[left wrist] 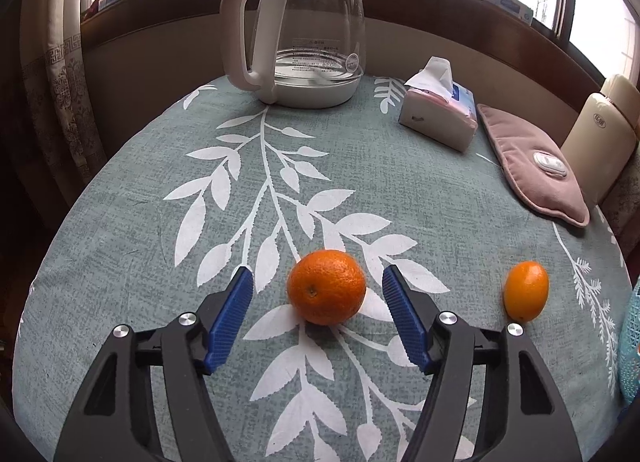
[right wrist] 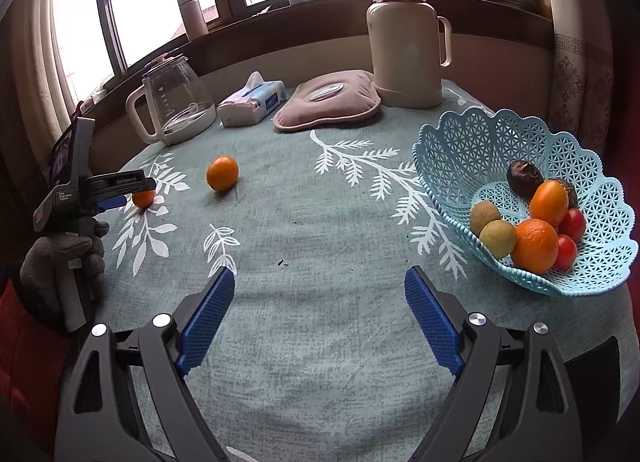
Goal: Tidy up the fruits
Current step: 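Close the left tool around a large orange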
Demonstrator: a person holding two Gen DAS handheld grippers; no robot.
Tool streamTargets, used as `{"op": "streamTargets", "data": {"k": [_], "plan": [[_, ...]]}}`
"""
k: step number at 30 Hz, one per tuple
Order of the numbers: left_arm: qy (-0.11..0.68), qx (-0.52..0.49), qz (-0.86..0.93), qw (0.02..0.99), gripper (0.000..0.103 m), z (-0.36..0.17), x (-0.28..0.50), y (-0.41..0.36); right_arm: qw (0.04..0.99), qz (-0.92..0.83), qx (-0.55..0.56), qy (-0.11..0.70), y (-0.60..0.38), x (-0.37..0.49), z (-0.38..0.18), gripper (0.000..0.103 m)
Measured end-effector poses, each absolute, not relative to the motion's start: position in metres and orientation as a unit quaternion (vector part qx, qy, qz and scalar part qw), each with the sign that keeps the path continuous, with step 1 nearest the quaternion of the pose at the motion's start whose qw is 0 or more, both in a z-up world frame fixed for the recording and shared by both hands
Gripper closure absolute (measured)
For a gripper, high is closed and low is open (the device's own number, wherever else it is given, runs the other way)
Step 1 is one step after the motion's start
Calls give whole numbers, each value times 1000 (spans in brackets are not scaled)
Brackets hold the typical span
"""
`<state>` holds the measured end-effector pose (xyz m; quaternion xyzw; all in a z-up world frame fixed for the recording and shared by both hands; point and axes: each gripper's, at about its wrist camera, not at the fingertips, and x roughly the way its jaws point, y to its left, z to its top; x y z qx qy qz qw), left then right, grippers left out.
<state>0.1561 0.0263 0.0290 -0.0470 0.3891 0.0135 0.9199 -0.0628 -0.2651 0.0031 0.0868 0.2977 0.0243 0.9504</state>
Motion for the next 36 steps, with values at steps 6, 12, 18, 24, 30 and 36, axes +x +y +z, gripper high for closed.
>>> {"op": "streamTargets", "data": {"k": [6,12,18,24,30,36], "plan": [[403,-50,10,914,52,22,163,27,949,25,89,302,-265,-61,2,15],[397,-57,-6,916,63,23,161,25,947,23,93,307,-266,-59,0,15],[387,-70,-12,919,63,29,151,25,944,25,101,313,-264,-53,0,15],[363,-77,-24,928,63,41,137,22,940,38,106,321,-252,-35,3,15],[352,-87,-23,932,63,46,131,26,940,51,80,328,-226,-4,6,15],[358,-95,-23,929,63,41,132,29,936,69,69,337,-200,36,9,15]]}}
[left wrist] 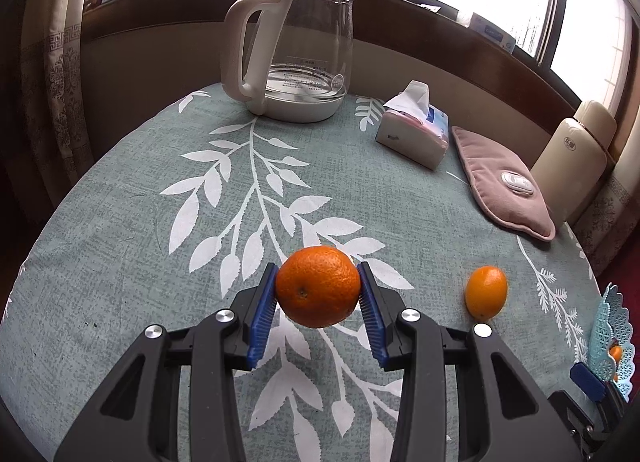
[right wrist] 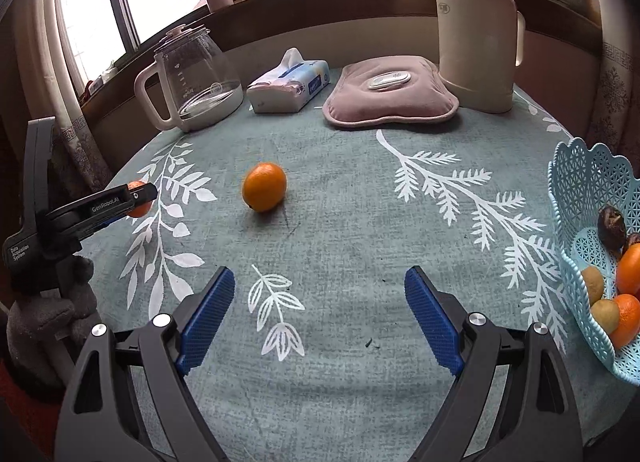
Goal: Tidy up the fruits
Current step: 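Close the left tool around a large orange, then grasp the other large orange with the right tool while the left tool holds its orange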
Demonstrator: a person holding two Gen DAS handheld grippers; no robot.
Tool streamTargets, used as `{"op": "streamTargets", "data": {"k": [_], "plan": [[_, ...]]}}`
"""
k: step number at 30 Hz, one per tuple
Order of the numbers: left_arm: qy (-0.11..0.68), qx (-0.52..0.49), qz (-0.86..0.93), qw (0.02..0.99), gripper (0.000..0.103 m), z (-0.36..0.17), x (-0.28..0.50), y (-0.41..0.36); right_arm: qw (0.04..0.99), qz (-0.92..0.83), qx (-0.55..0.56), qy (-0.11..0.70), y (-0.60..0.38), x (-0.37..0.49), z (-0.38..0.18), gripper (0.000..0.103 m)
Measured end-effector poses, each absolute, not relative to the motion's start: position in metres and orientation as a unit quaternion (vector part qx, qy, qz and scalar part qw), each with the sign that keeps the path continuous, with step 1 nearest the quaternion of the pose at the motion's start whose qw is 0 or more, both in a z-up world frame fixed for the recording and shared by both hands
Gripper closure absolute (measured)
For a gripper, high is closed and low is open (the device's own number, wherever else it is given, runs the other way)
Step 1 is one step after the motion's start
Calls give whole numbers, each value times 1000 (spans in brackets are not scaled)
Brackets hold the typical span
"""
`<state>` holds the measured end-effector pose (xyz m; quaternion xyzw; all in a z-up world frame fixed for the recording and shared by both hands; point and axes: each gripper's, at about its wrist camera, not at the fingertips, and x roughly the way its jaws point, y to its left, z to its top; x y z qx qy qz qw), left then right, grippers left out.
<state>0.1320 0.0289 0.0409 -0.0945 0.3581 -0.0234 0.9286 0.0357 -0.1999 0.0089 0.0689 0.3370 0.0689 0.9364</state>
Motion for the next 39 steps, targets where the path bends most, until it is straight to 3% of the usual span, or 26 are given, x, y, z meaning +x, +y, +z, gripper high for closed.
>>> {"op": "streamTargets", "data": {"k": [16,36,39], "plan": [[362,-115,-6,925,63,37,131,41,929,61,38,364,-155,124,3,17],[369,-116,-16,922,63,34,132,38,925,40,-3,377,-135,149,-5,63],[368,-116,-17,922,63,35,132,38,927,39,-10,373,-134,142,-4,64]]}}
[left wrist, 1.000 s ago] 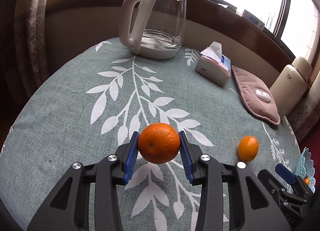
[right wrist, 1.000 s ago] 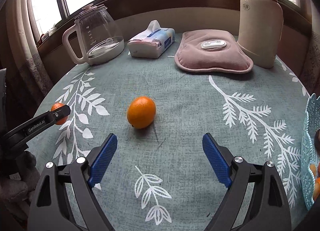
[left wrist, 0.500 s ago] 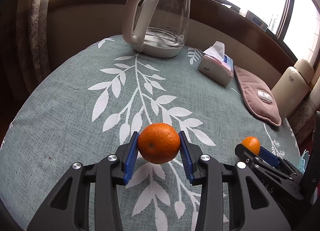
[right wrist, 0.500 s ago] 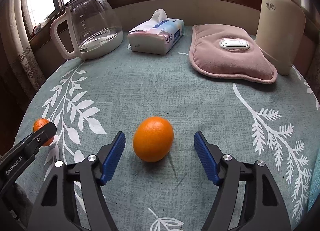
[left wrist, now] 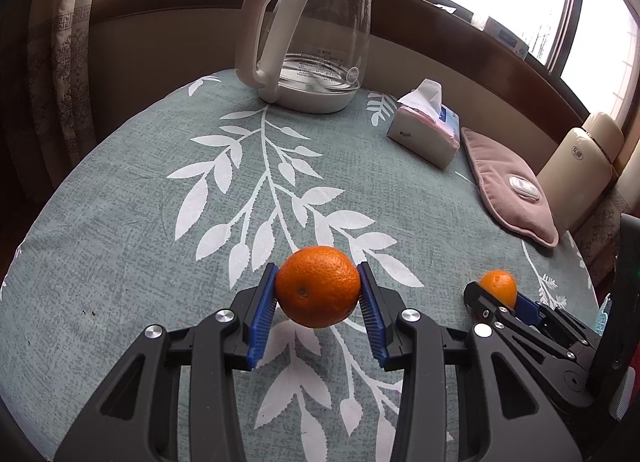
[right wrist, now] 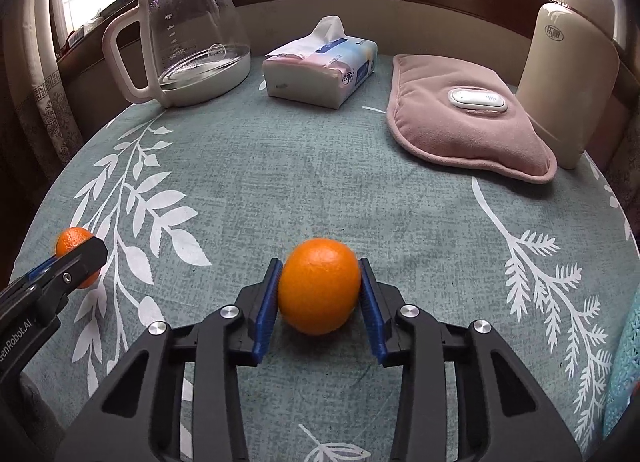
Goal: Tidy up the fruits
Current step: 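Grasp the other large orange with the right tool while the left tool holds its orange, then carry the right tool's orange into the blue basket and open it while the left tool holds its orange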
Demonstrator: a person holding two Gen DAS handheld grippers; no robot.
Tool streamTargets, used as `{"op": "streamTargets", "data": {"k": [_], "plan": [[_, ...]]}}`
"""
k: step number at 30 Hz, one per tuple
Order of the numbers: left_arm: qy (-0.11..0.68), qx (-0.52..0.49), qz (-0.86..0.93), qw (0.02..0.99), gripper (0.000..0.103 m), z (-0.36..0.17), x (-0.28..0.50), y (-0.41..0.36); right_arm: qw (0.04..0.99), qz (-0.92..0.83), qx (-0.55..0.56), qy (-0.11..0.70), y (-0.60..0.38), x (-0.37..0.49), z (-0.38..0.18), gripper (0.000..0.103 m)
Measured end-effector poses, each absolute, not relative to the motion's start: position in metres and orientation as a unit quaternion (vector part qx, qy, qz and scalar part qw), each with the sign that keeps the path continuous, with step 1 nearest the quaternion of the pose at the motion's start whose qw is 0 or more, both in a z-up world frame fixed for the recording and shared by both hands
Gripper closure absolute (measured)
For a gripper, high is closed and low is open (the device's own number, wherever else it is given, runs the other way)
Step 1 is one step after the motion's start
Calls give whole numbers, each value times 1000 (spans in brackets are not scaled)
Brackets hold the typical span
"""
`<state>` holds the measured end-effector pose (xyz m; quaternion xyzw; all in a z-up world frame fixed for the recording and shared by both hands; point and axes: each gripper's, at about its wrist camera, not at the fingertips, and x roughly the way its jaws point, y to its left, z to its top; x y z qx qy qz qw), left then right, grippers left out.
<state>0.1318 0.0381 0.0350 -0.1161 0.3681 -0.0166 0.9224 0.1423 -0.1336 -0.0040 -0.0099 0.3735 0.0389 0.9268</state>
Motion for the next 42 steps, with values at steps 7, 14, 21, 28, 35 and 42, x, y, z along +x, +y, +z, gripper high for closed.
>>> {"op": "streamTargets", "data": {"k": [7,14,21,28,35,42], "plan": [[363,-112,-24,925,63,38,127,32,929,41,5,369,-140,122,-2,64],[352,-96,-28,930,63,42,122,23,932,48,13,359,-142,102,5,64],[345,-86,-41,934,63,47,118,13,935,45,23,351,-150,84,13,64],[340,-80,-51,936,63,50,113,6,935,35,33,352,-162,71,16,64],[335,-76,-62,937,63,53,107,-1,936,29,40,348,-171,57,18,64],[331,-66,-77,938,63,56,101,-11,937,19,55,346,-184,43,18,64]]}}
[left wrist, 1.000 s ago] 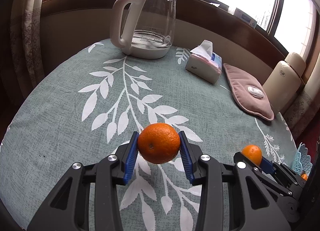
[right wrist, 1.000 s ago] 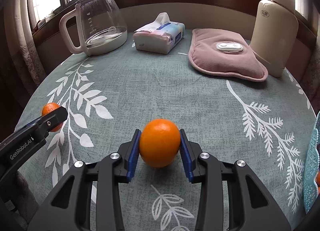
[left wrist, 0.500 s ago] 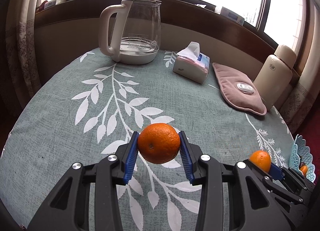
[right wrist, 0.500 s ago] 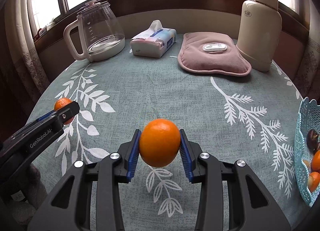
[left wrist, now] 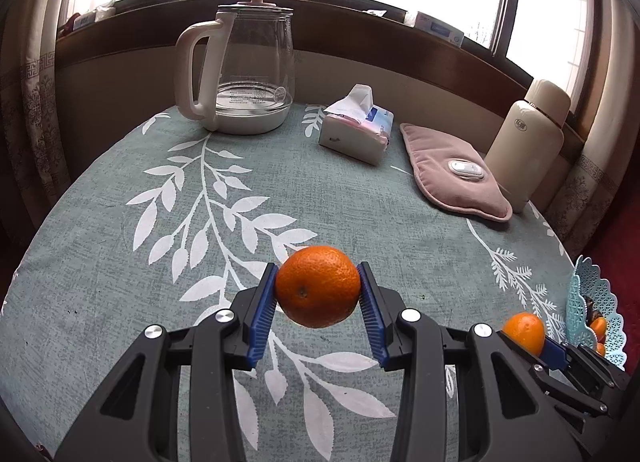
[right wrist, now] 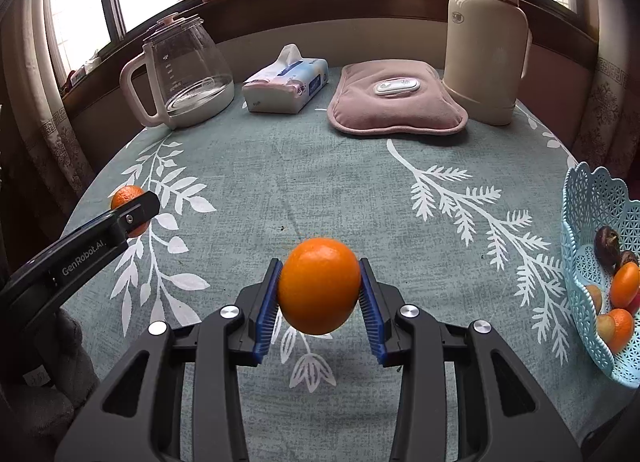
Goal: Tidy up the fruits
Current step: 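Carry the right tool's orange into the blue basket and open it while the left tool holds its orange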
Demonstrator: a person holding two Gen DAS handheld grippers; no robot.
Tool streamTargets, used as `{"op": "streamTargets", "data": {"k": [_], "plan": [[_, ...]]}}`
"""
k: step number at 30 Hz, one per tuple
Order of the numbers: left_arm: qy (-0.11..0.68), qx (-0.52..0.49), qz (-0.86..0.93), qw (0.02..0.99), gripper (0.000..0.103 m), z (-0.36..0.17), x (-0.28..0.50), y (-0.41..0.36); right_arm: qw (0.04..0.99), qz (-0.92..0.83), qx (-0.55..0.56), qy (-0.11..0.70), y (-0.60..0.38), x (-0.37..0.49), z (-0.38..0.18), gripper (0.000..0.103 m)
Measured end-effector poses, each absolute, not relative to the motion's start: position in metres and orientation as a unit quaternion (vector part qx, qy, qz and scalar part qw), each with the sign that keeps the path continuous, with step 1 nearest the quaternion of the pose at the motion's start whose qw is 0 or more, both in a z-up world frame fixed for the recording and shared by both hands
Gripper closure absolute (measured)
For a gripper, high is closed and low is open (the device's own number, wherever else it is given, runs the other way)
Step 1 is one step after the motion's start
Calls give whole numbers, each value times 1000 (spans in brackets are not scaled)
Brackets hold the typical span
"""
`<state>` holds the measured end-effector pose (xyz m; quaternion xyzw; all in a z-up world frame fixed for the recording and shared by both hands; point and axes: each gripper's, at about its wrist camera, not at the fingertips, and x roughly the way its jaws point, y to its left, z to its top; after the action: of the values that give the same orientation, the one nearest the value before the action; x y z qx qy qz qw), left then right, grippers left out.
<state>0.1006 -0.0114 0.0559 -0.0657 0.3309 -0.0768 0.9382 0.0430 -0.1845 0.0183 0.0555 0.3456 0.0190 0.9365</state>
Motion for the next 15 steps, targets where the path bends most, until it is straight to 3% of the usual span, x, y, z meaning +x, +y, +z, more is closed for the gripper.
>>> {"op": "streamTargets", "data": {"k": [15], "plan": [[327,-51,-96,939,63,57,91,-27,945,-23,92,313,-229,13,42,64]]}}
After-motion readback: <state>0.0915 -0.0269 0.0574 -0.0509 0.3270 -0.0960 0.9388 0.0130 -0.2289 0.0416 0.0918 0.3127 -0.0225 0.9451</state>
